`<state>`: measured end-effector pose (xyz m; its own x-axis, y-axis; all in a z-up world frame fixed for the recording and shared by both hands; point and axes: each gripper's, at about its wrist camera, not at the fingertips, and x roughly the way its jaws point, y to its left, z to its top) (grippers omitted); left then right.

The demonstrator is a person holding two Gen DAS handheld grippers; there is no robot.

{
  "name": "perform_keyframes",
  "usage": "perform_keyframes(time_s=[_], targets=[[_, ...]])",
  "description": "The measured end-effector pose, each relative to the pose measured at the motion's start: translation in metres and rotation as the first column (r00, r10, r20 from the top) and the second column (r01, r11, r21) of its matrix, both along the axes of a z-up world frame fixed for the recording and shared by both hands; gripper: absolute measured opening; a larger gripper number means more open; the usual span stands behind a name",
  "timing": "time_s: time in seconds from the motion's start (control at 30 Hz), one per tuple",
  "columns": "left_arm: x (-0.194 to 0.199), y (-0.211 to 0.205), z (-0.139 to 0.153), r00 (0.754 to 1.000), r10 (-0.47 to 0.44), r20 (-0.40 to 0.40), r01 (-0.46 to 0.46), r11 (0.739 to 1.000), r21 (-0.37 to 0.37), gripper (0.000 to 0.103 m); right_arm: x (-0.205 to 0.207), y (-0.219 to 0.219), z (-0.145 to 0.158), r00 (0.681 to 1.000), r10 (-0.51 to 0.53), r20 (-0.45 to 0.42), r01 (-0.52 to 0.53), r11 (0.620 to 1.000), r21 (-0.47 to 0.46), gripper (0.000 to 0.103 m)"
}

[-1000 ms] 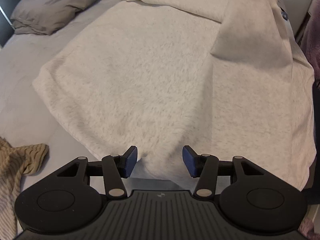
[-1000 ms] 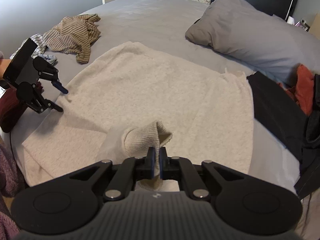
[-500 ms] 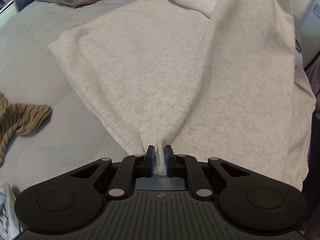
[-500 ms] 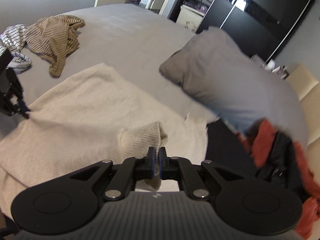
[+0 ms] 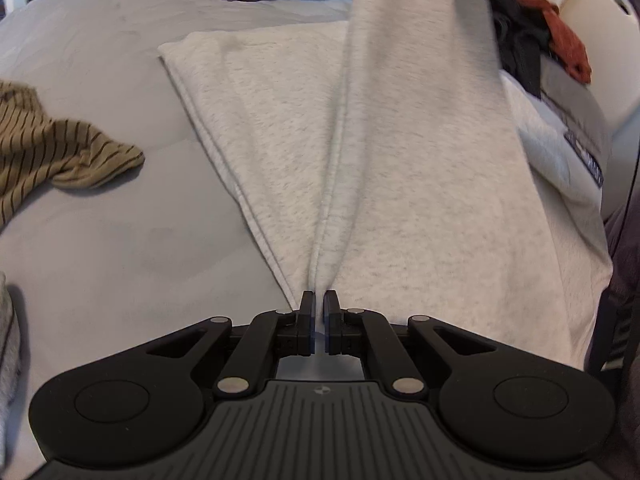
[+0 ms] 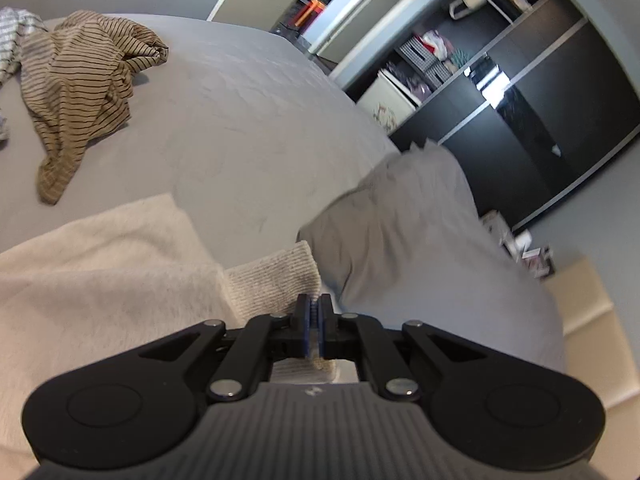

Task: Fold clothes

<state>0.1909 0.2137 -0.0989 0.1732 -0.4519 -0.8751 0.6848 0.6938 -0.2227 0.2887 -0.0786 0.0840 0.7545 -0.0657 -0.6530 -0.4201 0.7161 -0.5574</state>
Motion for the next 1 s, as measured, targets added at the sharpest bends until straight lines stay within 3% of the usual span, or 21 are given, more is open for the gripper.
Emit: perform_keyframes(time_s=[0.2,0.47,0.67,0.83,1.0], targets=[[0.003,0.007,-0.006,0.998,0.043,-0.045,-0.044,0.999,-0.024,0.002,0.058,0.048,-0.029,0.998,0.061,0.019,-0.061,0.998,-0.023,0.005],[0.007,0.004,-0.011,0.996,0.056,-0.070,-0.058,0.998,-0.025,0.002,0.123,0.094,-0.091,0.997,0.074,-0.011,-0.075,0.997,-0.028,0.005],[0.009,0.010,-0.014,0.993,0.070,-0.094,-0.075,0.996,-0.045,0.002,0.155,0.121,-0.123,0.997,0.079,0.003,-0.079,0.996,0.047,0.004],[0.014,0.016,-0.020,0.988,0.087,-0.132,-0.097,0.993,-0.072,0.002,0.178,0.134,-0.166,0.996,0.068,-0.051,-0.064,0.995,0.070,0.004],[0.013,0.010,-0.020,0.992,0.054,-0.113,-0.060,0.997,-0.046,0.002,0.197,0.131,-0.200,0.994,0.029,-0.108,-0.010,0.985,0.170,0.003]])
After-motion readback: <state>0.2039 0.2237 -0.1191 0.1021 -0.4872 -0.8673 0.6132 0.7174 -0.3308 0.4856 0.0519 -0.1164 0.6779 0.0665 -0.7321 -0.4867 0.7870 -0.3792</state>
